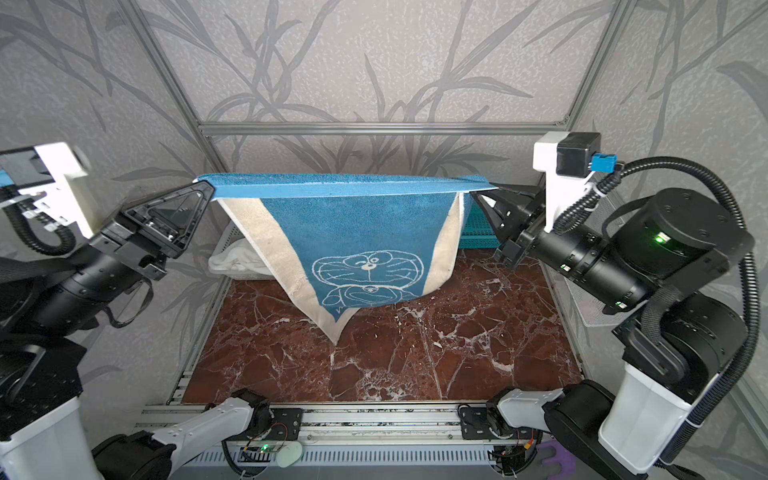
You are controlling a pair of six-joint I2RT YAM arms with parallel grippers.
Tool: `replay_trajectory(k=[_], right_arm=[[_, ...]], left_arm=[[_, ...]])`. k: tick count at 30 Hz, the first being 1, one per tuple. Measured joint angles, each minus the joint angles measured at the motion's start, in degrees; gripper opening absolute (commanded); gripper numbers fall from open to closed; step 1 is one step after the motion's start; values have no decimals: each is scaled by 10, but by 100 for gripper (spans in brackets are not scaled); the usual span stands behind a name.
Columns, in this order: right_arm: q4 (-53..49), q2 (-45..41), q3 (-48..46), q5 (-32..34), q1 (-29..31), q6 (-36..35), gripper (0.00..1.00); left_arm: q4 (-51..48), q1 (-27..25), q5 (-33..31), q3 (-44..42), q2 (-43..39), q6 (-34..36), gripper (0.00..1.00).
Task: Fold and stack the towels
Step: 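Lift the towel high by one edge with both grippers, letting it hang, then lower the hanging towel flat onto the table with both grippers, drawing back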
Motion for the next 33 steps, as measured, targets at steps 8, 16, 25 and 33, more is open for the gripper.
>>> replay_trajectory(k=[8, 16, 25, 33], right_arm=[[6, -2, 33, 2, -2, -1, 0], [14, 21, 22, 72, -2, -43, 0], [105, 25, -227, 193, -33, -100, 0], [242, 144, -371, 65, -171, -59, 0]], left_arm=[[-18, 0, 27, 195, 128, -24, 0], [-48, 0, -24, 147, 134, 36, 0], [5, 18, -144, -111, 126, 97, 0], [128, 78, -103, -257, 241, 74, 0]])
